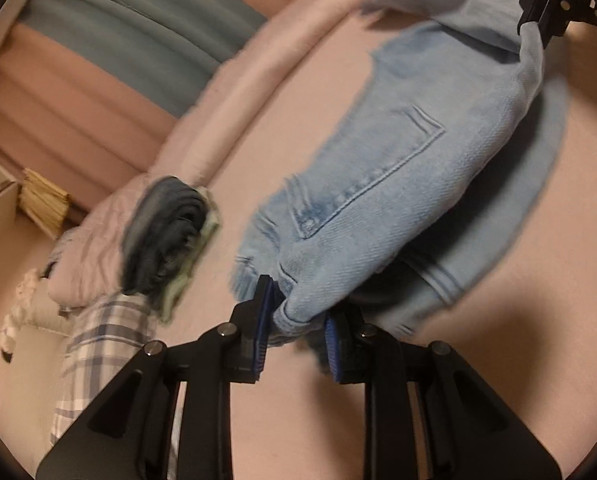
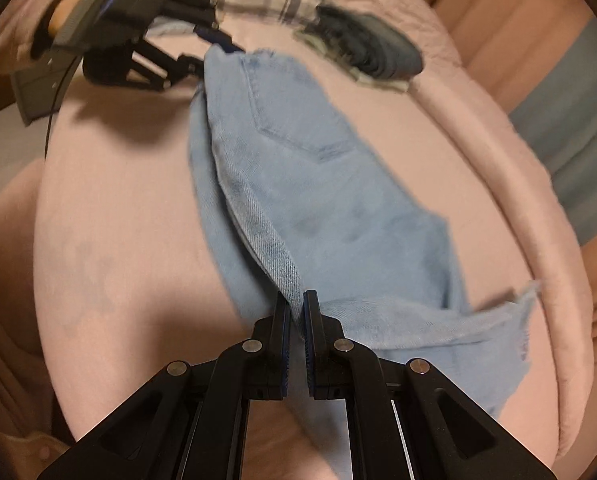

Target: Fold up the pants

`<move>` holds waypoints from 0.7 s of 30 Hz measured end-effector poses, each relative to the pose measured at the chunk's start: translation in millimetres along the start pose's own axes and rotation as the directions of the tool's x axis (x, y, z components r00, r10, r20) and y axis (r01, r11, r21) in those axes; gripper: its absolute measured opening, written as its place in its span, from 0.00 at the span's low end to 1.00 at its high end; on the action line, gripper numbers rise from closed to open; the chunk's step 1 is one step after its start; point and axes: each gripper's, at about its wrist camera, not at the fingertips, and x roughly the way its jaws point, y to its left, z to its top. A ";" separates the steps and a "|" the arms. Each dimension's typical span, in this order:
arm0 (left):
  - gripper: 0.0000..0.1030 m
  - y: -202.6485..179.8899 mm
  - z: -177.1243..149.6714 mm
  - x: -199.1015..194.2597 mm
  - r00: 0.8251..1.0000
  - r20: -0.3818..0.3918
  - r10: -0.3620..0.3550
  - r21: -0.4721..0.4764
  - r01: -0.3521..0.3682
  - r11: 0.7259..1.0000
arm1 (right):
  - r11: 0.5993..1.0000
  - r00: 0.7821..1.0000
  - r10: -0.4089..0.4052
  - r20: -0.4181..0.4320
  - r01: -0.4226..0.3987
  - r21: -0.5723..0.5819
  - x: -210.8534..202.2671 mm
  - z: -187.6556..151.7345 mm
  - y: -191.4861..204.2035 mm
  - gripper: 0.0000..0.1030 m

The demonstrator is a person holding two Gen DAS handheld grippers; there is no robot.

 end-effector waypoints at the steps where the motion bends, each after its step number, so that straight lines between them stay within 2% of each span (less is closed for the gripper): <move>1: 0.23 2.0 0.1 -1.4 1.000 0.007 -0.006 -0.016 0.006 1.000 | 1.000 1.000 -0.019 0.014 0.019 0.000 1.4 5.2 6.3 0.06; 3: 0.23 4.0 -2.5 2.0 0.999 -0.008 -0.042 -0.037 0.042 0.998 | 0.999 0.999 -0.031 0.023 0.030 0.011 1.3 6.1 4.6 0.06; 5: 0.24 -11.9 -8.4 6.1 0.998 -0.032 -0.061 0.014 0.061 0.998 | 1.000 1.000 -0.003 -0.004 0.003 0.009 13.8 0.4 13.6 0.06; 8: 0.26 -33.3 -14.5 4.5 0.999 -0.032 -0.020 0.099 0.023 0.995 | 1.000 0.998 0.014 -0.056 -0.014 -0.002 30.5 -8.5 28.4 0.07; 10: 0.33 -29.8 -13.0 1.4 0.999 -0.045 -0.023 0.078 0.027 0.997 | 0.999 0.999 0.017 -0.032 -0.016 0.039 28.6 -15.5 27.2 0.08; 11: 0.46 -24.3 -12.4 -1.6 0.998 -0.062 -0.024 0.047 0.027 0.999 | 0.997 0.999 0.038 -0.025 -0.036 0.073 26.5 -16.2 21.5 0.09; 12: 0.55 -19.3 -12.4 -3.6 0.997 -0.076 -0.012 0.027 0.014 1.000 | 0.992 0.998 0.062 -0.022 -0.060 0.108 23.9 -17.2 15.7 0.13; 13: 0.70 -12.7 -12.7 -6.3 0.996 -0.087 -0.003 0.005 0.004 1.000 | 0.985 0.996 0.091 -0.020 -0.087 0.147 23.5 -17.0 8.9 0.17; 14: 0.79 -2.5 -14.6 -12.8 0.995 -0.098 -0.016 -0.046 0.011 0.999 | 0.974 0.992 0.125 -0.017 -0.119 0.195 18.4 -19.5 1.9 0.29; 15: 0.79 3.3 -15.6 -19.3 0.995 -0.092 -0.036 -0.088 0.028 0.996 | 0.959 0.988 0.153 0.000 -0.149 0.243 9.6 -23.0 -5.3 0.42; 16: 0.79 8.0 -15.8 -25.8 0.995 -0.081 -0.050 -0.132 0.039 0.990 | 0.945 0.985 0.171 0.032 -0.173 0.277 1.5 -26.2 -12.7 0.46; 18: 0.78 14.8 -9.7 -41.1 0.993 -0.055 -0.102 -0.260 0.084 0.962 | 0.914 0.971 0.204 0.125 -0.235 0.332 -18.6 -32.0 -23.5 0.46; 21: 0.79 13.7 13.0 -51.0 0.988 0.033 -0.149 -0.388 0.149 0.909 | 0.852 0.940 0.236 0.246 -0.321 0.413 -30.1 -29.8 -49.3 0.46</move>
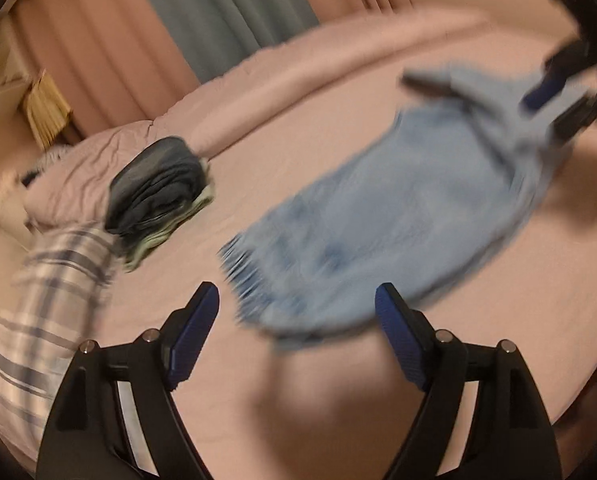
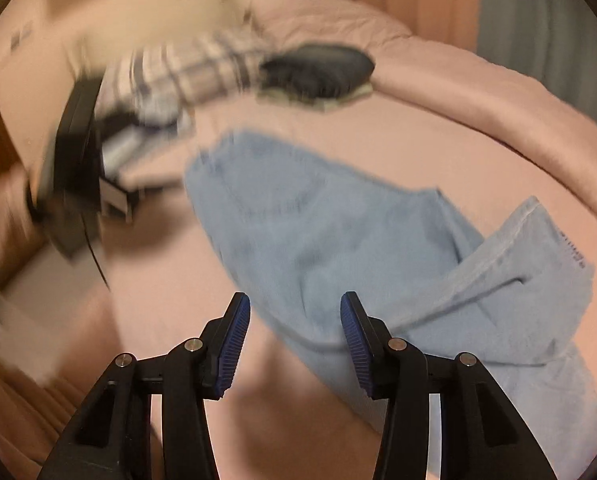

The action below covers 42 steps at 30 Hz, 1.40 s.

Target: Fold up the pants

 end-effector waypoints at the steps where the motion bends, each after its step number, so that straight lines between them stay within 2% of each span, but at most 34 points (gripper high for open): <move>1: 0.79 -6.0 9.7 2.6 0.999 0.019 -0.029 -0.058 0.030 0.998 | 0.999 1.000 -0.005 0.015 0.005 0.036 1.5 5.8 -6.3 0.46; 3: 0.78 -18.4 25.0 11.7 0.995 0.041 -0.092 -0.150 0.097 0.984 | 0.996 0.999 -0.054 0.005 0.054 0.065 17.7 19.5 -13.8 0.46; 5: 0.78 -36.6 38.0 25.4 0.990 0.052 -0.133 -0.214 0.142 0.967 | 0.994 0.997 -0.070 -0.020 0.072 0.080 33.6 21.8 -15.2 0.46; 8: 0.78 -63.4 46.1 46.6 0.988 -0.006 -0.155 -0.222 0.150 0.964 | 0.993 0.995 -0.072 -0.076 0.078 0.084 50.1 16.5 -14.1 0.46; 11: 0.78 -90.4 36.9 71.1 0.985 -0.126 -0.121 -0.148 0.102 0.984 | 0.992 0.983 -0.110 -0.145 0.118 0.048 65.7 -0.5 -15.2 0.46; 12: 0.78 -93.7 30.3 75.9 0.981 -0.139 -0.133 -0.149 0.112 0.982 | 0.992 0.982 -0.113 -0.151 0.121 0.043 66.2 -7.1 -15.8 0.46; 13: 0.78 -91.3 26.9 74.7 0.983 -0.118 -0.143 -0.173 0.122 0.977 | 0.992 0.982 -0.111 -0.153 0.118 0.038 66.9 -9.0 -19.9 0.46; 16: 0.78 -82.0 25.5 74.3 0.975 -0.119 -0.190 -0.242 0.157 0.957 | 0.994 0.986 -0.097 -0.139 0.103 0.038 62.1 -17.0 -23.8 0.46; 19: 0.78 -83.9 30.5 69.8 0.973 -0.141 -0.180 -0.234 0.144 0.961 | 0.993 0.986 -0.062 -0.157 0.077 0.086 57.8 -8.5 -31.2 0.46; 20: 0.78 -85.0 31.7 63.6 0.973 -0.137 -0.183 -0.240 0.147 0.959 | 0.991 0.989 -0.022 -0.148 0.042 0.130 49.9 -4.4 -37.3 0.46; 22: 0.78 -84.0 33.8 53.7 0.973 -0.108 -0.203 -0.261 0.170 0.950 | 0.977 0.994 0.050 -0.098 -0.028 0.209 31.6 -2.1 -49.1 0.46; 24: 0.78 -85.6 39.4 41.7 0.968 -0.047 -0.248 -0.289 0.225 0.930 | 0.957 0.998 0.055 -0.030 -0.045 0.285 7.8 3.9 -69.2 0.47; 26: 0.79 -89.9 46.5 37.7 0.956 0.001 -0.293 -0.307 0.279 0.910 | 0.933 1.000 0.009 0.016 -0.014 0.360 -13.6 8.7 -91.1 0.50; 28: 0.79 -99.5 55.3 39.1 0.937 0.028 -0.348 -0.316 0.338 0.886 | 0.891 0.997 -0.068 0.041 0.042 0.451 -30.8 11.9 -122.1 0.54; 29: 0.79 -106.0 59.3 41.1 0.927 0.037 -0.374 -0.316 0.365 0.876 | 0.860 0.991 -0.132 0.018 0.105 0.500 -35.3 14.6 -139.9 0.54; 31: 0.79 -121.6 66.2 44.9 0.910 0.045 -0.413 -0.309 0.406 0.860 | 0.813 0.978 -0.206 -0.041 0.194 0.550 -34.7 21.8 -168.1 0.54; 34: 0.79 -141.4 74.2 50.4 0.877 0.057 -0.477 -0.301 0.470 0.830 | 0.779 0.968 -0.232 -0.100 0.246 0.577 -18.5 39.0 -192.6 0.54; 35: 0.79 -149.1 76.7 53.3 0.875 0.053 -0.481 -0.289 0.474 0.831 | 0.767 0.968 -0.225 -0.112 0.247 0.593 -7.6 48.3 -202.7 0.54; 38: 0.79 -160.6 79.5 63.8 0.886 0.019 -0.464 -0.271 0.451 0.850 | 0.751 0.966 -0.214 -0.144 0.257 0.609 21.3 74.5 -218.2 0.55; 41: 0.78 -162.9 80.3 71.1 0.887 0.009 -0.462 -0.280 0.445 0.850 | 0.736 0.933 -0.274 -0.234 0.360 0.574 58.5 101.6 -230.3 0.57; 42: 0.77 -162.7 81.1 72.6 0.888 0.010 -0.459 -0.285 0.443 0.850 | 0.724 0.908 -0.309 -0.284 0.418 0.548 74.3 109.8 -234.6 0.57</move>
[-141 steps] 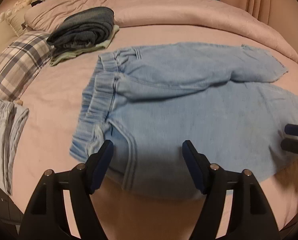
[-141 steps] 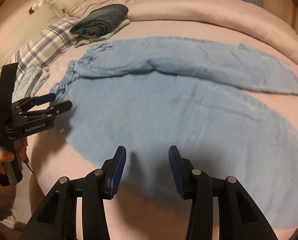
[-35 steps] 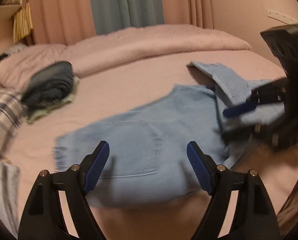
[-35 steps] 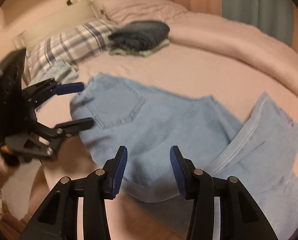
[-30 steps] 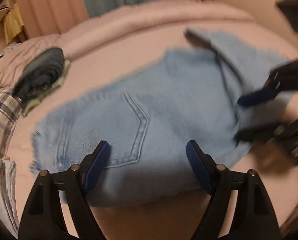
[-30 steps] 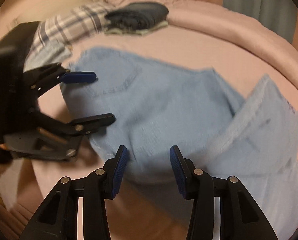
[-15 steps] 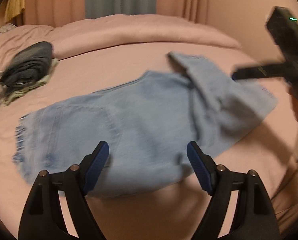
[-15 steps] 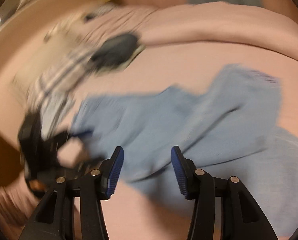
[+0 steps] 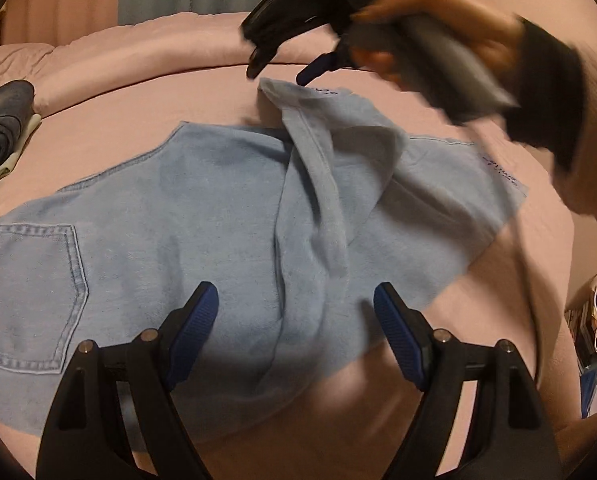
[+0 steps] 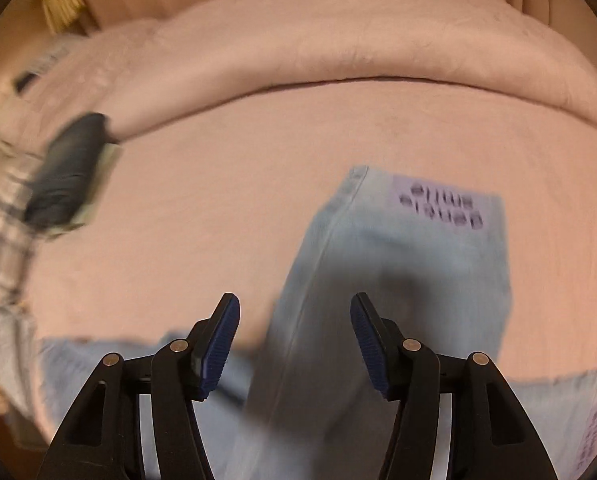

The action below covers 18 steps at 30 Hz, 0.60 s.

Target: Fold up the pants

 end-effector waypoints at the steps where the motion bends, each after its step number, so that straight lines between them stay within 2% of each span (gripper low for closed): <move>1: 0.77 0.8 1.1 0.5 1.000 0.001 -0.003 -0.008 0.003 1.000 | 0.999 0.999 -0.053 -0.013 0.053 -0.006 10.4 6.2 3.3 0.57; 2: 0.77 2.9 2.2 0.4 1.000 0.003 -0.010 -0.015 0.010 1.000 | 0.994 0.993 -0.112 -0.041 0.112 -0.007 25.1 11.6 5.2 0.57; 3: 0.77 4.1 3.5 0.8 1.000 0.005 -0.016 -0.024 0.016 1.000 | 0.991 0.989 -0.133 -0.058 0.133 -0.011 32.7 13.6 4.8 0.54; 4: 0.77 5.5 4.4 1.1 1.000 0.004 -0.018 -0.029 0.019 0.999 | 0.989 0.987 -0.148 -0.069 0.147 -0.013 39.2 14.0 3.5 0.45; 5: 0.77 6.0 5.2 2.3 1.000 0.000 -0.020 -0.031 0.020 0.999 | 0.989 0.984 -0.150 -0.093 0.149 -0.017 46.7 12.1 -0.8 0.16; 6: 0.77 5.9 5.7 3.6 1.000 -0.004 -0.020 -0.033 0.019 0.999 | 0.992 0.987 -0.123 -0.099 0.123 -0.006 47.7 9.2 -5.3 0.05; 9: 0.77 6.6 7.7 3.0 1.000 -0.003 -0.019 -0.029 0.019 0.999 | 0.998 0.998 -0.057 -0.018 0.057 0.018 22.4 -6.6 -20.8 0.05; 11: 0.77 7.1 8.7 3.0 1.000 -0.005 -0.013 -0.030 0.013 0.999 | 0.997 0.997 0.037 0.070 -0.041 0.063 -12.3 -21.3 -36.0 0.05; 13: 0.77 6.0 10.6 2.9 1.000 -0.008 -0.006 -0.026 0.006 1.000 | 0.987 0.977 0.104 0.186 -0.124 0.100 -60.2 -45.8 -56.0 0.05; 15: 0.78 5.1 12.8 4.1 1.000 -0.011 0.001 -0.020 -0.001 1.000 | 0.969 0.940 0.135 0.313 -0.191 0.155 -113.5 -83.6 -84.3 0.05; 18: 0.78 1.4 14.8 8.3 1.000 -0.018 0.013 -0.011 -0.013 1.000 | 0.935 0.898 0.115 0.426 -0.242 0.258 -161.2 -148.9 -128.3 0.05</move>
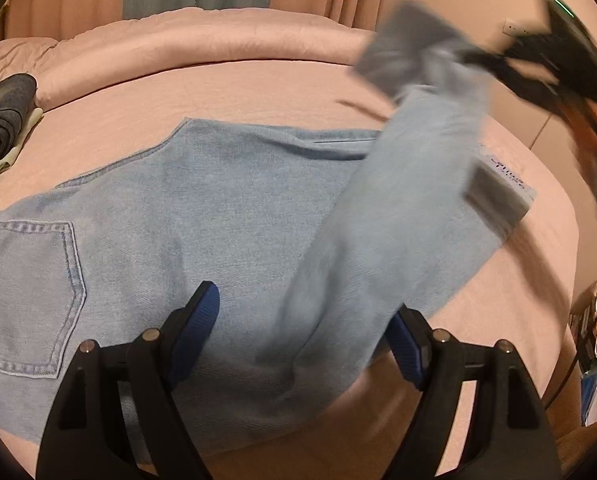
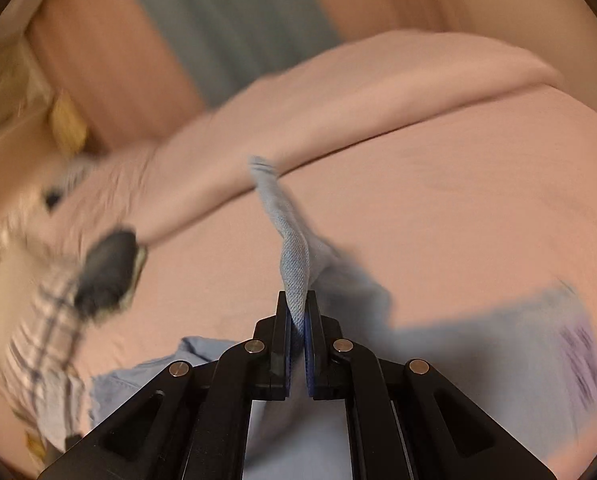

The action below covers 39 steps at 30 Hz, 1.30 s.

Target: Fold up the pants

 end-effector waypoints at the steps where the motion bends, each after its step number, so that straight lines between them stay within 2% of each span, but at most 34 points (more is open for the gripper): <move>1: 0.80 -0.3 0.5 0.6 1.000 -0.002 0.002 0.004 -0.002 1.000 | 0.999 1.000 0.002 0.018 -0.003 0.038 -15.3 -11.0 -15.0 0.05; 4: 0.79 -4.0 1.9 3.8 1.000 -0.017 0.023 0.031 -0.023 0.999 | 0.986 0.998 -0.021 0.064 0.010 0.165 -50.7 -63.0 -67.9 0.05; 5: 0.78 -7.0 2.4 6.4 0.999 -0.027 0.039 0.045 -0.038 0.998 | 0.983 0.998 -0.021 0.053 0.011 0.181 -48.8 -71.7 -75.5 0.05; 7: 0.78 -10.7 3.0 8.6 0.997 -0.042 0.067 0.067 -0.064 0.996 | 0.971 0.998 -0.037 -0.043 0.046 0.234 -33.2 -96.7 -100.4 0.06; 8: 0.78 -12.2 2.8 7.6 0.996 -0.050 0.077 0.073 -0.073 0.995 | 0.965 0.997 -0.037 -0.061 0.052 0.256 -26.3 -99.2 -111.2 0.06; 10: 0.78 -12.2 2.2 3.2 0.996 -0.058 0.075 0.076 -0.071 0.995 | 0.931 0.997 0.027 -0.065 -0.002 0.364 -20.6 -110.0 -133.8 0.08; 11: 0.78 -12.5 0.8 -0.7 0.996 -0.062 0.066 0.075 -0.061 0.995 | 0.910 0.997 0.063 -0.042 -0.040 0.412 -25.2 -114.0 -141.9 0.10; 13: 0.78 -10.4 -8.6 -9.3 0.997 -0.066 0.028 0.068 -0.023 0.997 | 0.884 0.996 0.094 -0.004 -0.081 0.461 -31.4 -113.3 -149.8 0.23; 14: 0.79 -8.7 -9.8 -15.6 0.998 -0.064 0.004 0.059 0.000 0.998 | 0.873 0.993 0.114 0.016 -0.108 0.476 -36.1 -112.6 -155.9 0.33; 15: 0.79 -6.8 -11.0 -22.1 0.998 -0.060 -0.010 0.049 0.013 0.999 | 0.864 0.992 0.125 0.036 -0.126 0.488 -39.1 -110.4 -159.1 0.38; 16: 0.79 -5.8 -12.4 -27.6 0.998 -0.054 -0.020 0.039 0.022 0.999 | 0.863 0.993 0.109 0.045 -0.117 0.492 -41.1 -108.3 -160.9 0.38; 20: 0.81 -1.0 0.7 -36.8 0.999 -0.015 -0.031 -0.011 0.031 0.999 | 0.862 0.998 0.015 0.063 -0.045 0.504 -43.3 -105.4 -162.9 0.38; 23: 0.81 7.7 15.9 -33.7 1.000 -0.001 0.013 -0.034 -0.013 0.999 | 0.869 0.999 -0.013 0.048 -0.013 0.495 -39.4 -94.9 -163.8 0.38; 26: 0.81 23.5 31.4 -20.6 0.998 0.003 0.065 -0.071 -0.065 0.995 | 0.881 0.995 -0.081 0.065 0.041 0.472 -32.7 -78.7 -160.5 0.37; 28: 0.81 43.7 36.2 -9.1 0.994 -0.025 0.105 -0.120 -0.107 0.987 | 0.890 0.994 -0.090 0.065 0.051 0.453 -28.5 -67.2 -158.7 0.09; 29: 0.81 56.7 35.2 -4.6 0.990 -0.045 0.135 -0.152 -0.140 0.978 | 0.903 0.994 -0.099 0.053 0.067 0.423 -27.5 -61.3 -155.0 0.05; 31: 0.81 74.1 33.7 10.1 0.978 -0.104 0.181 -0.190 -0.198 0.962 | 0.938 0.994 -0.087 0.059 0.061 0.342 -30.8 -44.6 -137.7 0.05; 32: 0.80 81.6 30.0 16.3 0.969 -0.131 0.208 -0.203 -0.231 0.952 | 0.949 0.994 -0.083 0.071 0.057 0.310 -33.9 -39.1 -130.3 0.05; 33: 0.80 86.3 25.5 20.1 0.968 -0.142 0.207 -0.207 -0.234 0.950 | 0.965 0.992 -0.071 0.108 0.041 0.257 -44.9 -30.7 -115.9 0.05; 34: 0.80 87.3 23.6 20.3 0.970 -0.133 0.205 -0.205 -0.230 0.951 | 0.976 0.985 -0.030 0.171 -0.008 0.218 -61.8 -24.5 -103.3 0.05; 36: 0.80 84.8 22.3 19.5 0.967 -0.122 0.224 -0.180 -0.243 0.953 | 0.985 0.959 0.002 0.283 -0.052 0.166 -89.5 -20.2 -86.9 0.05; 37: 0.81 84.6 22.5 19.8 0.966 -0.122 0.228 -0.178 -0.247 0.952 | 0.987 0.944 -0.002 0.329 -0.050 0.150 -106.3 -25.9 -84.1 0.05; 39: 0.81 88.5 23.2 20.7 0.967 -0.121 0.224 -0.193 -0.245 0.950 | 0.982 0.947 -0.065 0.315 0.004 0.189 -112.1 -43.6 -95.7 0.05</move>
